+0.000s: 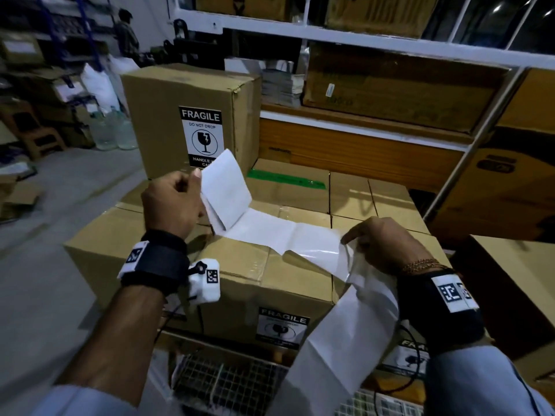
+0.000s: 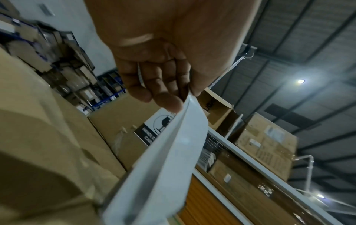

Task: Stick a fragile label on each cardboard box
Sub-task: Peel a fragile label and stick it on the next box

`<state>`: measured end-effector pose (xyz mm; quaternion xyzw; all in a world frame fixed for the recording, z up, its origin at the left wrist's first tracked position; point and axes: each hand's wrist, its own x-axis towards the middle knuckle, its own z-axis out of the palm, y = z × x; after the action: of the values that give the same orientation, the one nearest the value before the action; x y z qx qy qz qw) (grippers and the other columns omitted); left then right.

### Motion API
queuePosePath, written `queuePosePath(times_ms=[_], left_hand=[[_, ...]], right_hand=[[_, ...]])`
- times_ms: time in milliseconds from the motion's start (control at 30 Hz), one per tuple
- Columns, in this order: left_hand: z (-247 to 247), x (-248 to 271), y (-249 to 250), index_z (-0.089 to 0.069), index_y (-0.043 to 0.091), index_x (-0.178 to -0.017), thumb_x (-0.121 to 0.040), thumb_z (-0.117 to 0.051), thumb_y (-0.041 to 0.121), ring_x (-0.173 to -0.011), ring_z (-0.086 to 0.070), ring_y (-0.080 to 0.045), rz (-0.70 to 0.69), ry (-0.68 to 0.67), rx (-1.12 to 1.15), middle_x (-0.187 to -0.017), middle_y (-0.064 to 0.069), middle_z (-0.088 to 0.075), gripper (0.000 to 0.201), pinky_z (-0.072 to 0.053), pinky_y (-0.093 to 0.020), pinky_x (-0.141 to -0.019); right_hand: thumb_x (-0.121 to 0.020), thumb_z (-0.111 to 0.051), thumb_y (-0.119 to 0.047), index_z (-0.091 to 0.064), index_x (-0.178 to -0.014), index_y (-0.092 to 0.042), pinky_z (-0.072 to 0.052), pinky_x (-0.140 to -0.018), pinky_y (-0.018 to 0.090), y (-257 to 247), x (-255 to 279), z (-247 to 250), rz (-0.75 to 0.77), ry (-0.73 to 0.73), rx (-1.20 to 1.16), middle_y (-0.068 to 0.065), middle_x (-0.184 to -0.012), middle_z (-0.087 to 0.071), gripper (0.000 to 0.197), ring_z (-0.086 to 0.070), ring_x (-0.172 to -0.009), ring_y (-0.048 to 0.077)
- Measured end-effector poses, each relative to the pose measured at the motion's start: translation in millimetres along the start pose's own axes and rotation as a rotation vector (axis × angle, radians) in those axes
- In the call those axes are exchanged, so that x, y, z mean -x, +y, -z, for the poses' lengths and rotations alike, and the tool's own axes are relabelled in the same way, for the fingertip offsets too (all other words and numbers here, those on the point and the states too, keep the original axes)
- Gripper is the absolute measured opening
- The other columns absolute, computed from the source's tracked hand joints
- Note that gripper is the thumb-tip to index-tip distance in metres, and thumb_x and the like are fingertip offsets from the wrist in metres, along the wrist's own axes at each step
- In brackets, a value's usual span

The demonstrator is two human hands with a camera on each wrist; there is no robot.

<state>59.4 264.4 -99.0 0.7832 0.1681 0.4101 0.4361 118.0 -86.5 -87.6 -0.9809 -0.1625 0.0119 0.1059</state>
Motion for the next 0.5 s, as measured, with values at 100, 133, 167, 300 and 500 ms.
queuePosePath(times_ms=[100, 133, 167, 300, 500], left_hand=[[8, -20, -21, -0.063, 0.008, -0.070, -0.102, -0.058, 0.038, -0.057, -0.057, -0.015, 0.006, 0.027, -0.095, -0.060, -0.005, -0.060, 0.045, -0.039, -0.027, -0.051], [9, -26, -29, -0.063, 0.006, -0.071, -0.102, -0.058, 0.039, -0.061, -0.057, -0.023, 0.019, 0.034, -0.134, -0.062, -0.008, -0.060, 0.046, -0.037, -0.029, -0.054], [10, -31, -38, -0.065, 0.006, -0.072, -0.102, -0.058, 0.040, -0.064, -0.057, -0.028, 0.037, 0.037, -0.173, -0.064, -0.009, -0.060, 0.046, -0.036, -0.030, -0.059], [12, -44, -67, -0.074, 0.002, -0.088, -0.099, -0.063, 0.037, -0.081, -0.063, -0.038, 0.113, 0.007, -0.322, -0.087, -0.022, -0.071, 0.039, -0.045, -0.038, -0.073], [15, -53, -85, -0.076, 0.001, -0.091, -0.095, -0.072, 0.030, -0.089, -0.067, -0.041, 0.234, -0.035, -0.421, -0.096, -0.023, -0.073, 0.030, -0.053, -0.042, -0.081]], right_hand=[[-0.091, -0.069, -0.002, -0.074, -0.113, -0.039, -0.062, -0.088, 0.037, -8, 2, 7, 0.006, 0.025, 0.082, 0.001, -0.123, -0.072, 0.044, -0.068, -0.102, 0.015], [-0.090, -0.070, -0.005, -0.074, -0.114, -0.041, -0.061, -0.091, 0.037, -13, 4, 8, 0.017, 0.034, 0.136, 0.001, -0.124, -0.071, 0.044, -0.067, -0.104, 0.016], [-0.090, -0.071, -0.007, -0.072, -0.117, -0.043, -0.058, -0.096, 0.039, -18, 7, 10, 0.034, 0.043, 0.213, 0.001, -0.127, -0.069, 0.045, -0.065, -0.111, 0.018], [-0.093, -0.066, -0.015, -0.062, -0.137, -0.038, -0.038, -0.115, 0.042, -53, 24, 8, 0.196, 0.167, 0.451, 0.000, -0.149, -0.049, 0.050, -0.042, -0.136, 0.023], [-0.097, -0.061, -0.033, -0.069, -0.124, -0.028, -0.052, -0.092, 0.037, -95, 24, -20, 0.364, 0.062, 0.277, -0.002, -0.117, -0.070, 0.029, -0.060, -0.102, 0.018]])
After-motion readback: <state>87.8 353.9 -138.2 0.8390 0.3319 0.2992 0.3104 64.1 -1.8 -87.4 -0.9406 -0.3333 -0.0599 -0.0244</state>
